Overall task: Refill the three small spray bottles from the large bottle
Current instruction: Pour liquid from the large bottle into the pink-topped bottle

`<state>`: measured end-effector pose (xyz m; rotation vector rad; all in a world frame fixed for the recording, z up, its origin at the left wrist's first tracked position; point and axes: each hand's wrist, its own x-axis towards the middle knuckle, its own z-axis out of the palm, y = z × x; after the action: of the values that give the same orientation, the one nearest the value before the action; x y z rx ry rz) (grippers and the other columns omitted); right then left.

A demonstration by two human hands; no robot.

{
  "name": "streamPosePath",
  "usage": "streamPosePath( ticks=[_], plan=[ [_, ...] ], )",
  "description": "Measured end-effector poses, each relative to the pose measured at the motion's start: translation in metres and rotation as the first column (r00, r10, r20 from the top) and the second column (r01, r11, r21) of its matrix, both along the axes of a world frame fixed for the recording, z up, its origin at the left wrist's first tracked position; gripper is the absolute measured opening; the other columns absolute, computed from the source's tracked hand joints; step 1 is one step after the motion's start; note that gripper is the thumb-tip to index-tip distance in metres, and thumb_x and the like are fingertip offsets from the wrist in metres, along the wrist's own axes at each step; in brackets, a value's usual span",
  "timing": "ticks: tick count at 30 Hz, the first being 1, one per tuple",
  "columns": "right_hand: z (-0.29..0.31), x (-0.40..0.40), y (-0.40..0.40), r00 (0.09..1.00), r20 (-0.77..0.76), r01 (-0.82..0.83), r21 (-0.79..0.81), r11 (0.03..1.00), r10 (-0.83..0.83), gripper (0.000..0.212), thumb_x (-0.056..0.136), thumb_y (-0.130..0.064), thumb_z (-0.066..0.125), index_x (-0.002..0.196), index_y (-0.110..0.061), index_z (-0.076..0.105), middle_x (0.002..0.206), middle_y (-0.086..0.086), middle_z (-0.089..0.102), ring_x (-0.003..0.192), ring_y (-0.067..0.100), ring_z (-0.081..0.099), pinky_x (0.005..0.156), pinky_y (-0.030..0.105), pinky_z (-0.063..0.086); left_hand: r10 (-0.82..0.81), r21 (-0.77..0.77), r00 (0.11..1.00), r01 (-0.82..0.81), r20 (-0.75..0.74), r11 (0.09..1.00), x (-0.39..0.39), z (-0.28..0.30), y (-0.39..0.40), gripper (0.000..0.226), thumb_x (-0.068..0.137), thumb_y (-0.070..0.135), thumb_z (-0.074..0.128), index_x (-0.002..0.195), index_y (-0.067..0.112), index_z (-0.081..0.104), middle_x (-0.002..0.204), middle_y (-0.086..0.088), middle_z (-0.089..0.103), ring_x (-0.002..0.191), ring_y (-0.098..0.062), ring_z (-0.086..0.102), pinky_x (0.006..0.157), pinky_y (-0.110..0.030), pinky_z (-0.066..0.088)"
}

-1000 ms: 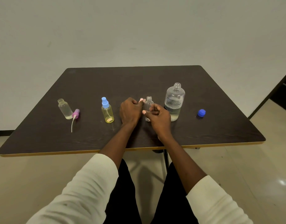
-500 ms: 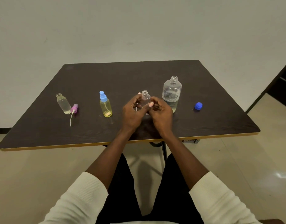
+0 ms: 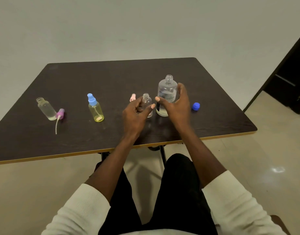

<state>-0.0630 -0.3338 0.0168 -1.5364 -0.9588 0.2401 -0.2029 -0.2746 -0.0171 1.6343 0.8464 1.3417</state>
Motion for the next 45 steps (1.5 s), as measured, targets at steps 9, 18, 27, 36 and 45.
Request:
streamPosePath(
  ticks=[9, 18, 27, 36, 45],
  plan=[
    [0.011, 0.004, 0.009, 0.999, 0.042, -0.008, -0.014, 1.0, 0.008, 0.061, 0.067, -0.032, 0.087, 0.117, -0.02, 0.055, 0.106, -0.011, 0.063, 0.094, 0.002, 0.061, 0.079, 0.016, 0.052, 0.065, 0.033, 0.996, -0.063, -0.063, 0.997, -0.001, -0.001, -0.003, 0.053, 0.078, 0.026, 0.087, 0.111, 0.054, 0.056, 0.135, -0.011, 0.066, 0.099, 0.008, 0.066, 0.082, -0.009, 0.051],
    [0.033, 0.01, -0.009, 0.91, 0.369, -0.12, -0.203, 0.972, 0.19, 0.058, 0.068, -0.023, 0.083, 0.119, -0.023, 0.055, 0.111, -0.004, 0.063, 0.096, 0.011, 0.059, 0.076, 0.022, 0.05, 0.056, 0.06, 0.998, -0.053, -0.037, 0.997, -0.005, -0.001, -0.006, 0.052, 0.081, 0.024, 0.086, 0.126, 0.031, 0.063, 0.108, 0.048, 0.06, 0.112, -0.019, 0.069, 0.092, -0.039, 0.059],
    [0.041, 0.017, -0.012, 0.791, 0.549, -0.064, -0.366, 0.929, 0.271, 0.077, 0.074, -0.016, 0.08, 0.142, -0.012, 0.044, 0.138, 0.008, 0.052, 0.12, 0.023, 0.052, 0.095, 0.024, 0.039, 0.083, 0.111, 0.992, -0.072, -0.098, 0.991, -0.006, 0.005, -0.01, 0.052, 0.081, 0.018, 0.086, 0.128, 0.007, 0.067, 0.093, 0.058, 0.049, 0.096, -0.005, 0.068, 0.089, -0.034, 0.059],
    [0.043, 0.014, -0.01, 0.752, 0.566, -0.049, -0.463, 0.885, 0.338, 0.082, 0.076, -0.017, 0.081, 0.146, -0.013, 0.039, 0.146, 0.01, 0.046, 0.13, 0.026, 0.047, 0.105, 0.031, 0.037, 0.054, 0.089, 0.988, -0.041, -0.147, 0.995, -0.007, 0.004, -0.011, 0.052, 0.083, 0.025, 0.084, 0.129, 0.008, 0.067, 0.107, -0.001, 0.074, 0.096, -0.012, 0.069, 0.085, -0.029, 0.059],
    [0.051, 0.014, -0.012, 0.708, 0.616, -0.028, -0.464, 0.885, 0.345, 0.078, 0.076, -0.014, 0.08, 0.144, -0.013, 0.042, 0.144, 0.01, 0.048, 0.13, 0.028, 0.046, 0.107, 0.036, 0.037, 0.04, 0.09, 0.99, -0.028, -0.133, 0.996, -0.007, 0.003, -0.009, 0.051, 0.082, 0.024, 0.084, 0.127, 0.007, 0.068, 0.104, -0.004, 0.074, 0.093, -0.015, 0.068, 0.083, -0.028, 0.057]
  ],
)
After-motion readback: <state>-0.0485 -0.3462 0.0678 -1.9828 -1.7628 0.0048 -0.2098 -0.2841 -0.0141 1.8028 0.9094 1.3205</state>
